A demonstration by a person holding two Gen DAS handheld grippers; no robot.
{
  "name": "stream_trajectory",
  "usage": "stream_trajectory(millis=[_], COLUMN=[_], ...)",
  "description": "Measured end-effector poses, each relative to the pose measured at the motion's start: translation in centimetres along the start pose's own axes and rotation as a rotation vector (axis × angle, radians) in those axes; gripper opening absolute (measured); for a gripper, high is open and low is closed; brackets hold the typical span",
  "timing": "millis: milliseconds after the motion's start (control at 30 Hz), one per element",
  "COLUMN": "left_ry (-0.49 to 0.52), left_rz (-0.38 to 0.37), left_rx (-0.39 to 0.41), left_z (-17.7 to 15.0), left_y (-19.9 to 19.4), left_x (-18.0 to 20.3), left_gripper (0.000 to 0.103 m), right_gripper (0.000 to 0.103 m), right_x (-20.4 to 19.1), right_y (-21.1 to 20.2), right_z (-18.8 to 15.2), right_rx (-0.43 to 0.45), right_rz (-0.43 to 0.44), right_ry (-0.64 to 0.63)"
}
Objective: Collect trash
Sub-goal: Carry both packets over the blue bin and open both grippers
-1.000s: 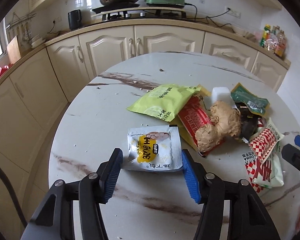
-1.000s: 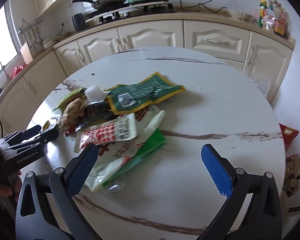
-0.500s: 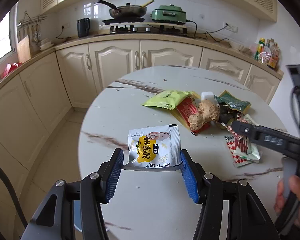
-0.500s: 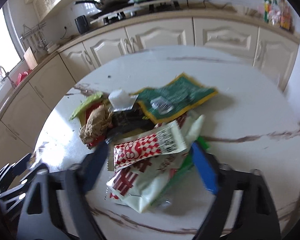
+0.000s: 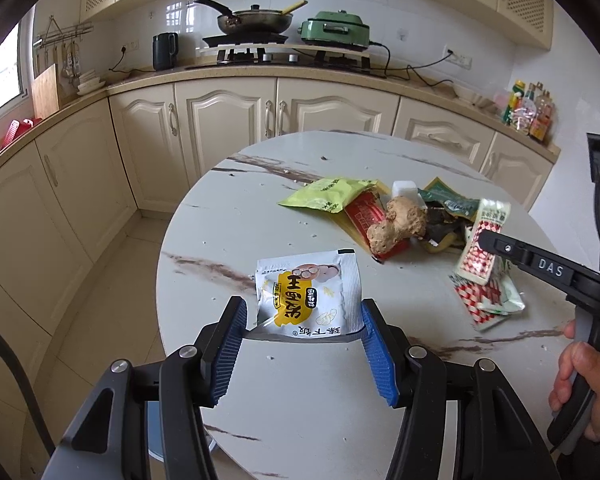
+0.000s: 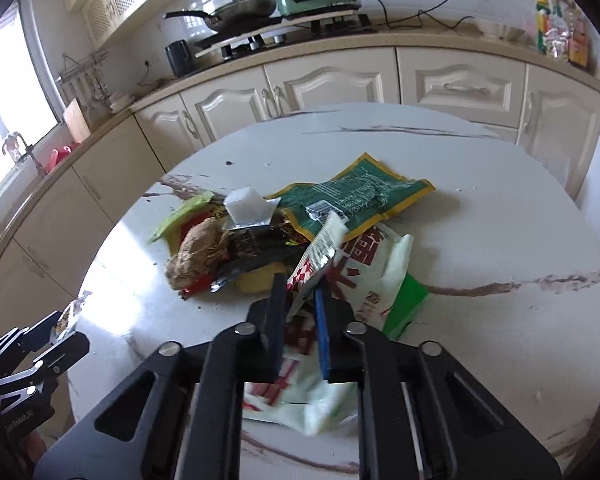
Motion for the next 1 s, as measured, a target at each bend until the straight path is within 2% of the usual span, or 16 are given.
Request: stream_trajectory(millis=[233, 400, 567, 700, 867, 1000], left_ry=[-0.047, -0.090, -0.146, -0.218, -0.317, -0.382], left_rz=[-0.052, -0.046, 0.017, 0.111, 0.206, 0.220], left_rx=[0.031, 0.078, 0.104, 0.092, 0.016, -0.062], left_z=[0.4, -0.7, -3.5, -7.3, -13.1, -16.7], left_y=[-2.6, -5.9, -9.8, -12.5, -13.6, -12.2], left_x=[-1.3, -2.9, -7.5, -12.9, -19.4, -22.5], left_gripper=[0.053, 0.053, 0.053, 0.053, 0.053, 0.053], right_gripper=[0.006, 0.006, 0.006, 0.006, 0.006, 0.006], right_x=[-1.4, -4.3, -12.1, -20.4, -29.4, -33.8], right_y=[-2.5, -5.2, -7.2, -6.4, -2.6, 2.6], right_z=[0.1, 0.3, -1.1, -4.4, -9.9, -14.1], right_rx=[0.043, 0.081, 0.083, 0.036, -0.077, -0.177], right_rz=[0.043, 0.095, 0.206, 0.316, 0.429, 0.442], right_ry=[-0.017, -0.052, -0.173, -0.292, -0.397, -0.453])
Point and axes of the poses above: each gripper's, at about its wrist camera, not at the fingertips, and y roughly the way its jaws point, x to its right, z to its top, the point moved 8 cm from there along y, roughly the way its jaws point, and after that the axes turned 6 degrees about y, right-handed, at the moved point
